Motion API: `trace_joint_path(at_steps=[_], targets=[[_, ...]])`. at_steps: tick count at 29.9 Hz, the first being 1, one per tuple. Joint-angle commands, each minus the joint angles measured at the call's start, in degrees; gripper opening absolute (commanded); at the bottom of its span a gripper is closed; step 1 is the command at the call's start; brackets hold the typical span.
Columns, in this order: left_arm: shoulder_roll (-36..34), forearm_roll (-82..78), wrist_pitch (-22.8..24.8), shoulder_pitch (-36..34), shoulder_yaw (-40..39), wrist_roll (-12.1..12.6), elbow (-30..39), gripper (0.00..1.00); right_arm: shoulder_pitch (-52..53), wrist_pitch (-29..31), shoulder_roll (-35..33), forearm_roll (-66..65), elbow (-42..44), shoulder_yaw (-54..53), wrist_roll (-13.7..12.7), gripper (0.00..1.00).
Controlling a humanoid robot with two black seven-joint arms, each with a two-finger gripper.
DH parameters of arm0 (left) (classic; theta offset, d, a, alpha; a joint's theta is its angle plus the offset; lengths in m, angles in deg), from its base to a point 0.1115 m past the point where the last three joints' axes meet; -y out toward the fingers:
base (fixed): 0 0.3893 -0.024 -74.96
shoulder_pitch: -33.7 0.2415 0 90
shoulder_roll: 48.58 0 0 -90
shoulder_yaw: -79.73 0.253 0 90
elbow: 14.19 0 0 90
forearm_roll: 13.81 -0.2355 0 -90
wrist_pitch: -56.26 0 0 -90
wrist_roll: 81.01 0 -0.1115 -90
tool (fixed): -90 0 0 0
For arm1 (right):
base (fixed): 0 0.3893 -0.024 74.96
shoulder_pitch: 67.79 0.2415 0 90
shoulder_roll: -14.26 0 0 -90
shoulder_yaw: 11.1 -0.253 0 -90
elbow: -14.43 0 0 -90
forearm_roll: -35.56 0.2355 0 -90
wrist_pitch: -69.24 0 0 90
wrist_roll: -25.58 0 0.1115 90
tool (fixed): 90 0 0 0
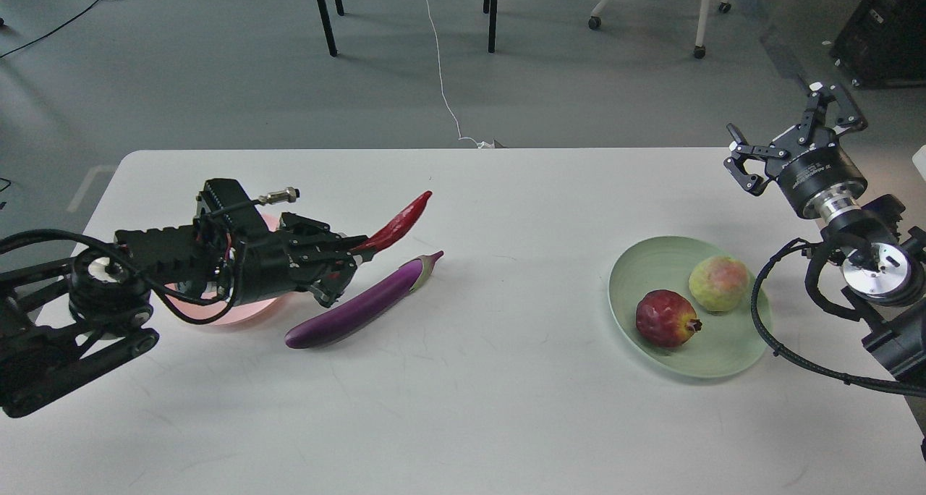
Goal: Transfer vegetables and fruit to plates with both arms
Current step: 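Carry the chili onto the pink plate and release it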
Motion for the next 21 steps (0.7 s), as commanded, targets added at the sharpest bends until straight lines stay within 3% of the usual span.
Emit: trace_joint_path(at_steps=[1,4,6,10,19,21], targets=[[-0.43,1.27,-1.46,1.77,0.42,-0.08,-8.73,0.11,0.0,0.0,0.3,-0.08,0.0,0.19,-0.01,0.99],[0.27,1.45,-1.55,2.75,0.33,-0.08,-13.67,0.15,0.17,0.0,0.39,-0.08,-0.18,0.46,-0.01,0.99],[1.24,1.54,-1.55,3.1,0.33,-0.08,-14.73,0.26,0.44,0.0,0.39,-0.17,-0.27,0.46,-0.01,0.99],[2.03,1.45,-1.55,4.59,0.51,0.01,-14.74,0.46,0.44,0.0,0.39,-0.17,-0.27,0.46,-0.01,0.99],[2.3,1.36,-1.46,3.9,0.24,-0.08,-13.86,0.71,0.26,0.0,0.39,-0.26,-0.27,0.55,-0.01,0.99],[2.74,1.27,-1.55,3.28,0.07,-0.08,-11.24,0.72,0.18,0.0,0.39,-0.26,-0.27,0.55,-0.01,0.99]])
